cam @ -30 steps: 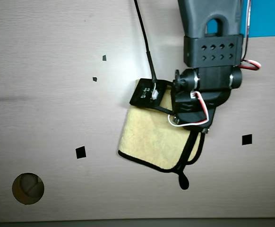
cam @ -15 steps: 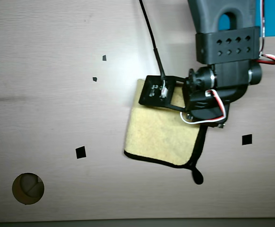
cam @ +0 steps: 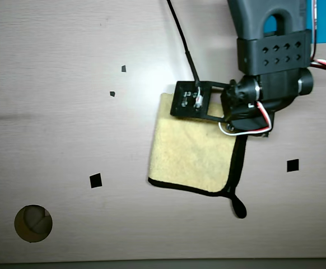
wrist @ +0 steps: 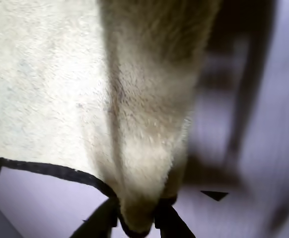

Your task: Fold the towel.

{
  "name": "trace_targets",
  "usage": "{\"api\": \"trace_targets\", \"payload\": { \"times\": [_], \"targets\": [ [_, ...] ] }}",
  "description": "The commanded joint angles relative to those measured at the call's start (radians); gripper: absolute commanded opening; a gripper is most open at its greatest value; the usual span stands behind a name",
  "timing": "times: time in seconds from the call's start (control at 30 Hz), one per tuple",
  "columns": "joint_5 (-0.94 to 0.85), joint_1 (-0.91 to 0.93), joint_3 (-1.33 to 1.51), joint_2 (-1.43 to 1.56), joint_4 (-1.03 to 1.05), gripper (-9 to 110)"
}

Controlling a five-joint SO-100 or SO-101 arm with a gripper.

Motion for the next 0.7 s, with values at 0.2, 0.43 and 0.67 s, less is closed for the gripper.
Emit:
{"api": "trace_targets", "payload": {
  "times": [0.2, 0.43, 0.67],
  "targets": [
    [-0.032, -0.063, -0.112, 0.052, 0.114, 15],
    [-0.072, 0.052, -0.023, 0.187, 0.018, 10],
    [-0.089, 0.120, 0.087, 0.160, -0.176, 0]
  ]
}}
